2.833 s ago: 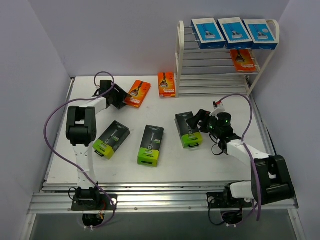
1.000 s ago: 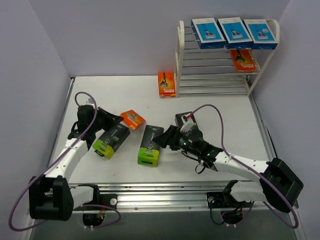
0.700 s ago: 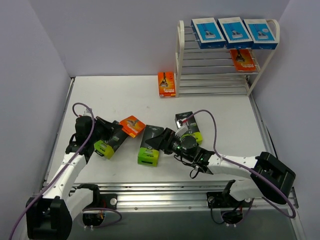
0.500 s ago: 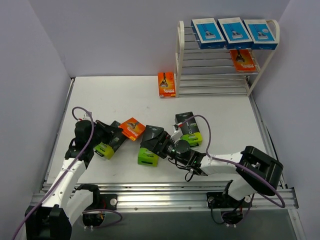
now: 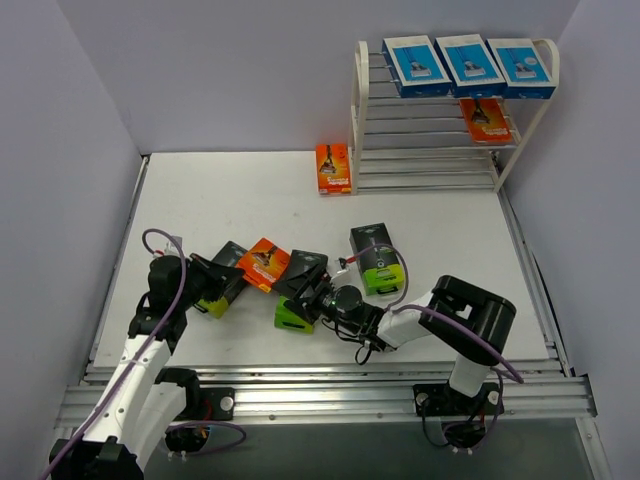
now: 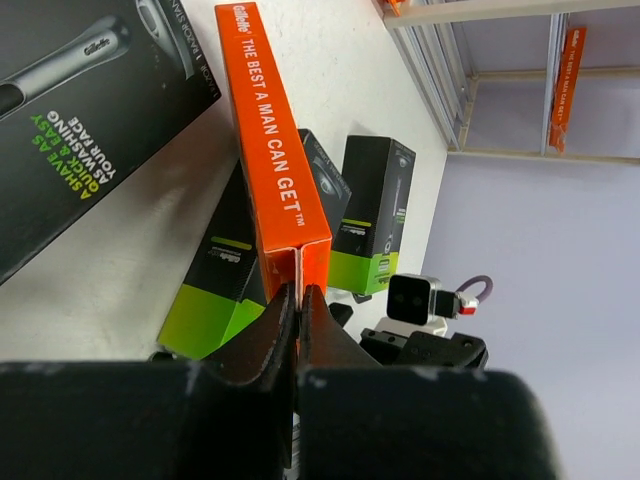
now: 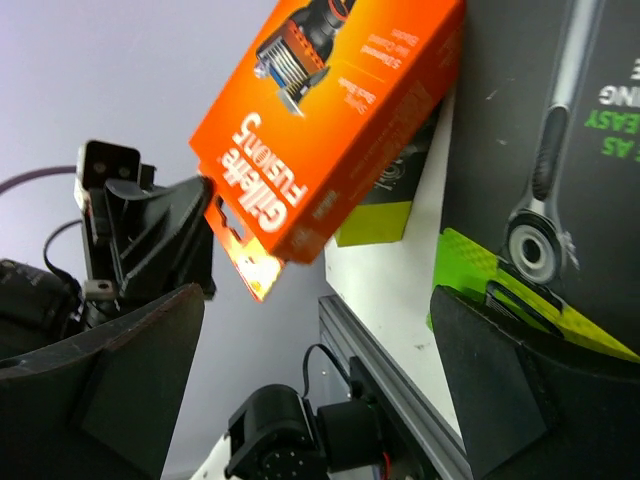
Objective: Place and organize the shaving razors onto the shelf
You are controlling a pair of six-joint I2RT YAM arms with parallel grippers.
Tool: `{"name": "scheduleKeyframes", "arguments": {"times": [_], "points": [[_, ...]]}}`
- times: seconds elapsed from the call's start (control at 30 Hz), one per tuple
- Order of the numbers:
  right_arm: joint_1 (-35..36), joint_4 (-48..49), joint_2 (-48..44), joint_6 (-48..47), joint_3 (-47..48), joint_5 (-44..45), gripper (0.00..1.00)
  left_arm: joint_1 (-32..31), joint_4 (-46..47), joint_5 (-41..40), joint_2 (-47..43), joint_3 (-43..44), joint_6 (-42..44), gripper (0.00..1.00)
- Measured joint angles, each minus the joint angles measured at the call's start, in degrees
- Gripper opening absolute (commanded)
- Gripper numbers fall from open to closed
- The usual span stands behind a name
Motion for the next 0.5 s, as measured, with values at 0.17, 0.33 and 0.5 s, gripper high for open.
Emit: {"name": "scheduleKeyframes", "arguments": {"times": [0.17,0.33,0.5], "points": [[-0.09,1.51,4.11,2.56,3.48,-0.22,0.92,-0.42,-0.17,0.13,-2.05,-2.47,-0.42,0.02],[-0.55,2.67,6.95,4.61,6.01,-0.61,0.92,-0.83,-0.22,0.74,-3.15,-4.83,-1.51,0.02],[-0.87,3.13,8.52,5.66,7.41,-1.18,0.86,-0.96,-0.02,0.59,-4.2,-5.9,-2.43,0.02]]}}
